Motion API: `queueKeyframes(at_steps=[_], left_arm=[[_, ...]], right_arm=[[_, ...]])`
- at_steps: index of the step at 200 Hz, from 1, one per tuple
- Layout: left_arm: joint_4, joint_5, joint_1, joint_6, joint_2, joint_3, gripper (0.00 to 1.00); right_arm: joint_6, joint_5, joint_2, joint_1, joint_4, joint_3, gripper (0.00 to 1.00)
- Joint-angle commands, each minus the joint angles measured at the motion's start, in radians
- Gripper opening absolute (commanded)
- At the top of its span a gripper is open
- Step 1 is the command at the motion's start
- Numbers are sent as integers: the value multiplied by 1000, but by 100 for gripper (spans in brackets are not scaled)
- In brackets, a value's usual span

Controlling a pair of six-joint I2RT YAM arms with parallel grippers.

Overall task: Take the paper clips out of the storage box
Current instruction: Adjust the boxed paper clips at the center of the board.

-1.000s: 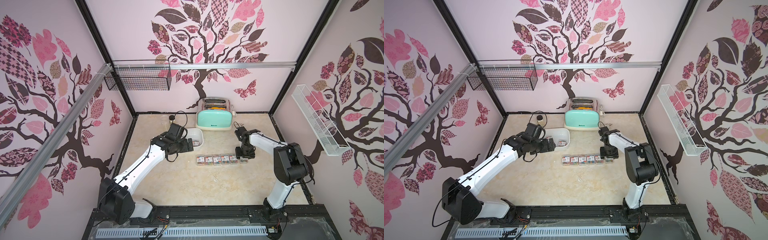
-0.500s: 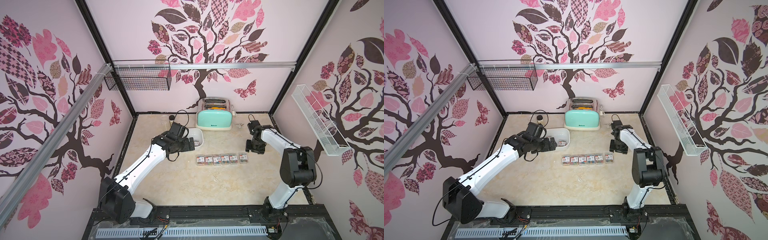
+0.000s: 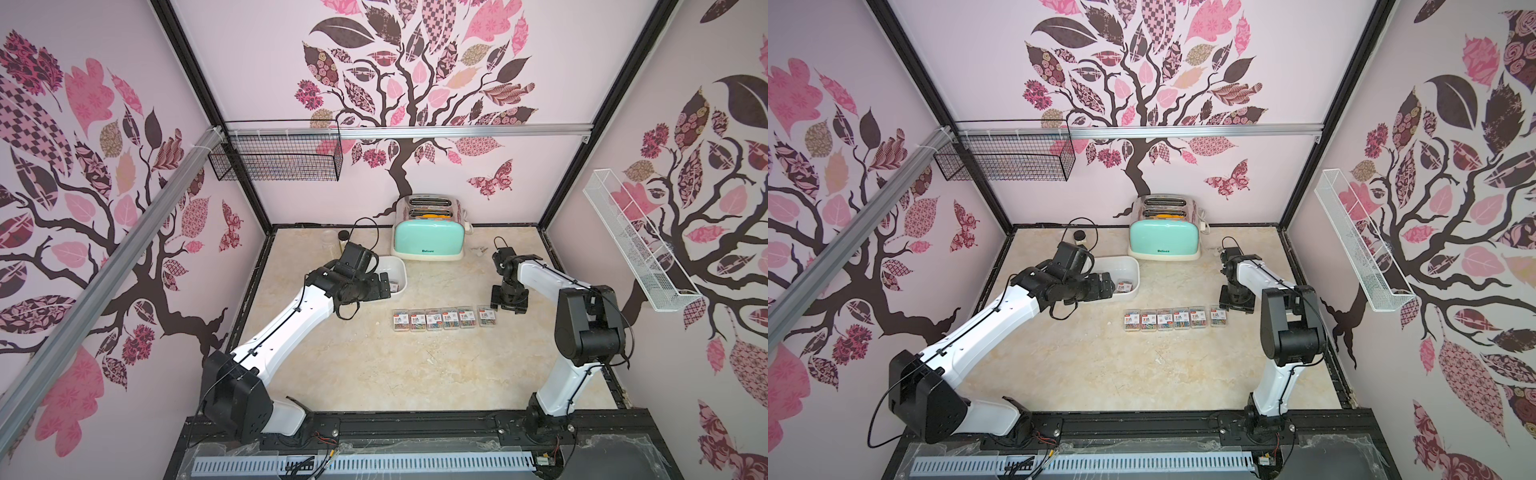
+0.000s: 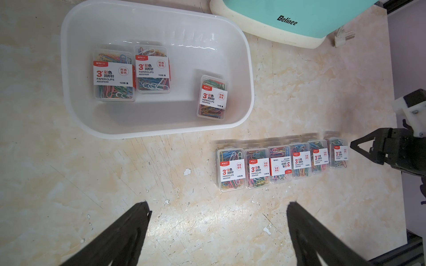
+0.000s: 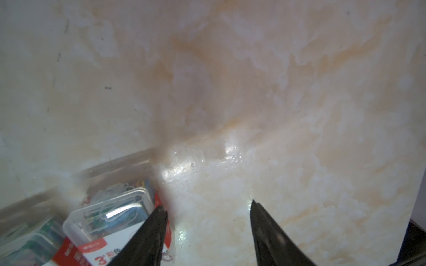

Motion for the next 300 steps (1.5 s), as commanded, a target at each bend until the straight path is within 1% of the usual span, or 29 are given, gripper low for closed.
queueKeyframes(at_steps=[1,36,89,130,153,217,263,300], left_arm=[[11,-12,-4,6,11,19,98],[17,-9,-8,2,17,17,98],[21,-11,-20,-2,25,23,98],[17,-19,-22,-2,19,19,98],[20,-22,-22,-4,18,16,98],[17,-25,-23,2,20,20,98],[21,-24,-22,2,27,21,98],[23,-25,-22,2,31,21,98]], right_arm=[[6,-18,17,4,21,-17,61],[7,-29,2,3,31,-42,61],[9,-47,7,25,36,-37,60],[24,16,12,31,18,-21,63],[25,20,26,31,20,-5,65],[11,-1,58,44,39,24,65],[3,-13,57,59,50,20,64],[10,5,43,60,42,18,64]])
